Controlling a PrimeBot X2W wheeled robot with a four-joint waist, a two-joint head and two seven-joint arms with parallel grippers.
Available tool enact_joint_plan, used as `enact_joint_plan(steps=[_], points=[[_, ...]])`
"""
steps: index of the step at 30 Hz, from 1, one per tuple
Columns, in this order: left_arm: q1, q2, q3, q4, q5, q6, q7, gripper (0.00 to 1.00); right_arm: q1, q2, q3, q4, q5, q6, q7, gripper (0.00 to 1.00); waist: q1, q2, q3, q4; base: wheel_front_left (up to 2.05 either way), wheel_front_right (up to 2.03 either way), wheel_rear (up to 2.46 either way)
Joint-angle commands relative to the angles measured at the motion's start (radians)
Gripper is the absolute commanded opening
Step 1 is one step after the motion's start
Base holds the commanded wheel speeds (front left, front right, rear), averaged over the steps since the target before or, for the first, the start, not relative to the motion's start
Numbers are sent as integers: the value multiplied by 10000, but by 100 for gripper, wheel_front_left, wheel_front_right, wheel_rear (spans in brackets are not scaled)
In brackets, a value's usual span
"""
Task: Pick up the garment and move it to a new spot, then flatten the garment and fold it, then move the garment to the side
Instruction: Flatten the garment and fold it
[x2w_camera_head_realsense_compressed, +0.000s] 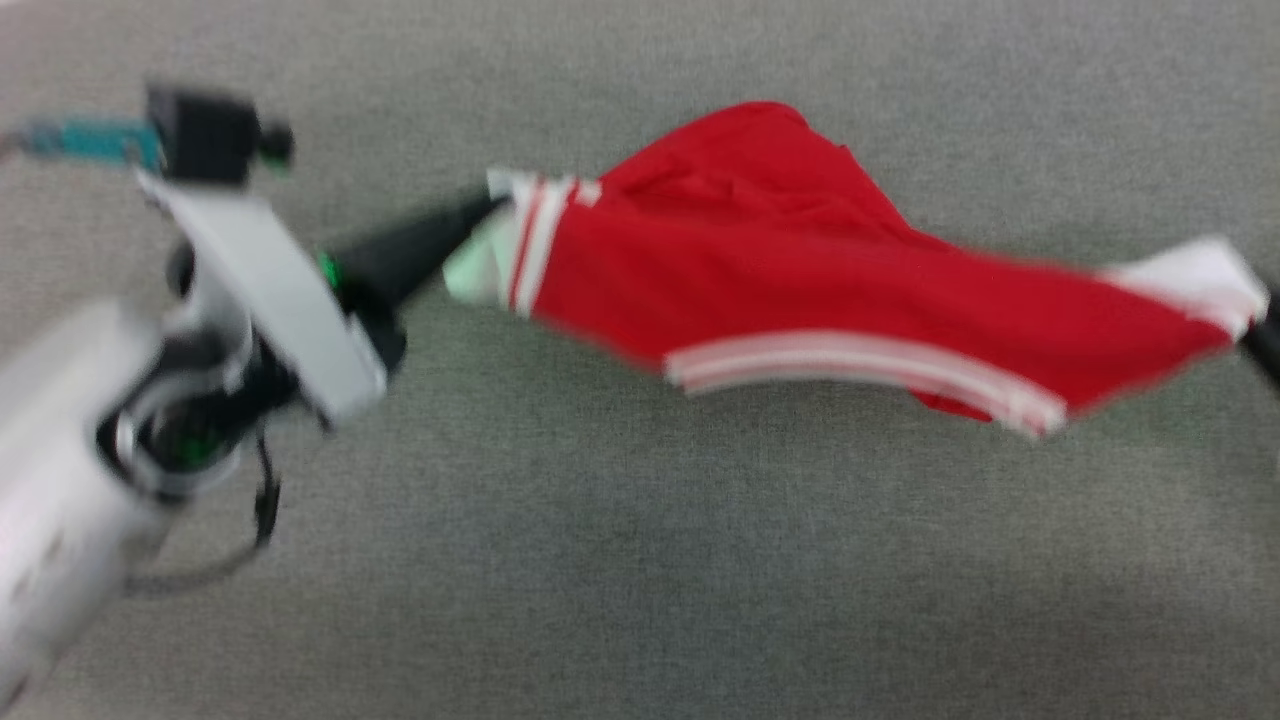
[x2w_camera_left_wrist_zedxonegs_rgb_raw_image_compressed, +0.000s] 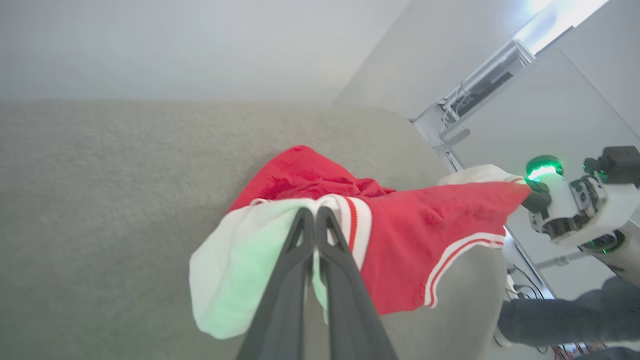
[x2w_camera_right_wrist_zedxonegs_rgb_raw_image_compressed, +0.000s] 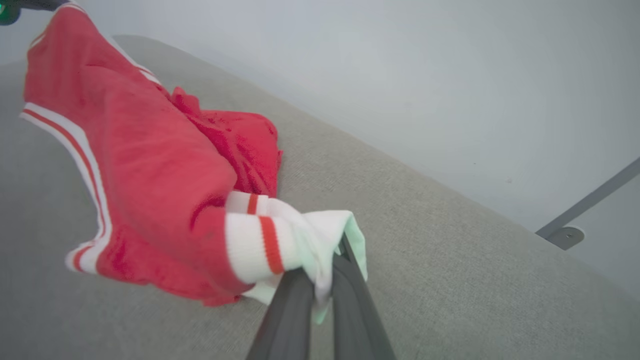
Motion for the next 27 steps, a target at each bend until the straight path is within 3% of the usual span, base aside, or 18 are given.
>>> enact_joint_plan(steps=[1,5,10,14,17,22,27], points=[[-643,-451,193,672,114,6,-99,0,-821,303,-85,275,339,-18,311,0,0,0,369,-32,0,0,0],[-2337,-1607,352,2622,426,29,112,0,-3151,936,214,1270,1098,-18,1245,0,0,0,899,-67,0,0,0],[-4892,-2703,689,5133,1251,472,-215,0,-6687,1720,457,3115,1400,-18,1875,0,0,0,1549,-259,0,0,0],[-6930,-3321,1023,6921,2067,820,-1297,0,-9246,2474,473,4830,884,-18,1525,0,0,0,1798,-428,0,0,0],[-8112,-3807,1323,7898,2375,735,-2193,0,-10714,2959,387,5929,327,-18,896,0,0,0,1818,-463,0,0,0],[-9092,-4333,1772,8952,2056,264,-2792,0,-11993,3436,613,7078,-44,-20,-88,0,0,0,1530,-458,0,0,0],[-8508,-4362,1676,9232,1962,19,-3131,0,-11669,3170,1184,7303,306,-20,-546,0,0,0,1309,-386,0,0,0]])
